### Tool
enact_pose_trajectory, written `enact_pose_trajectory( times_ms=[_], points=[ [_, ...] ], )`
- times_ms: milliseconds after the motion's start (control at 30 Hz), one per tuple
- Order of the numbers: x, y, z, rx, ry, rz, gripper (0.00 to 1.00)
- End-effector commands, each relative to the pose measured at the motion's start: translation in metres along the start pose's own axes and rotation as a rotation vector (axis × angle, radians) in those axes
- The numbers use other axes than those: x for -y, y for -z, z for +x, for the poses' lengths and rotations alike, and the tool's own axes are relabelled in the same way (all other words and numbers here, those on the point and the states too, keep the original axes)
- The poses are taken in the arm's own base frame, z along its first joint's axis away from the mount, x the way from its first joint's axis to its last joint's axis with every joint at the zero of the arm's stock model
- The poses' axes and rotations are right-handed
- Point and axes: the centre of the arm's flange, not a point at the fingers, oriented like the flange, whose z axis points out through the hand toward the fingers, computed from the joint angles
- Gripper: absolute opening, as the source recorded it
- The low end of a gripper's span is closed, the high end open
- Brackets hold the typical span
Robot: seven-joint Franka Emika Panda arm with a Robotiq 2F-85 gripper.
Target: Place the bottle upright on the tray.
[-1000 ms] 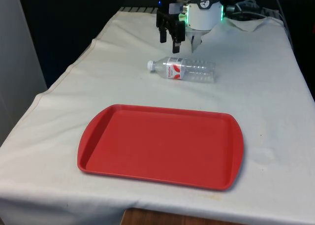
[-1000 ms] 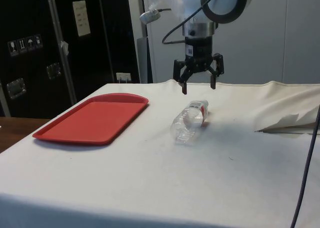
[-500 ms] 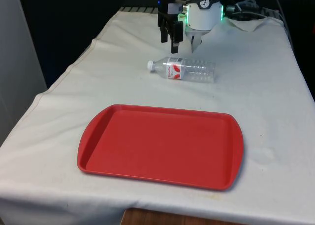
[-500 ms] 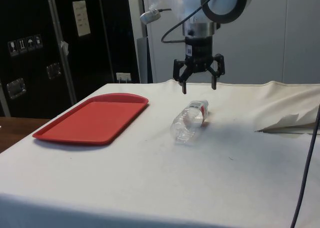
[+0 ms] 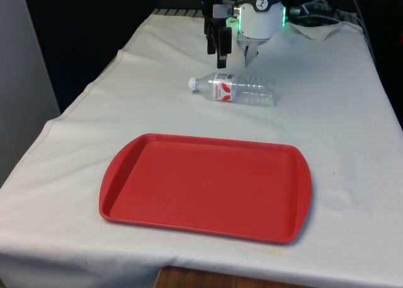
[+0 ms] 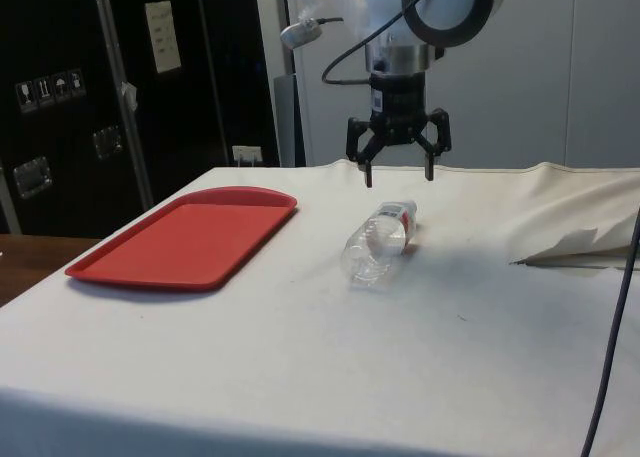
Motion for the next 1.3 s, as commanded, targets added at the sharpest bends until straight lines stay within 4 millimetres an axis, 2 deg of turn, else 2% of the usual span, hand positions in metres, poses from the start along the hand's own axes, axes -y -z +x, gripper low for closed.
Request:
enact_pose_trajectory(
  times_ms=[0, 1267],
  points=[
    [0.0003, -0.0001, 0.0008, -0.002, -0.016, 0.000, 1.00],
    [-0.0020, -0.0008, 0.0027, 0.001, -0.255, -0.006, 1.00]
  ],
)
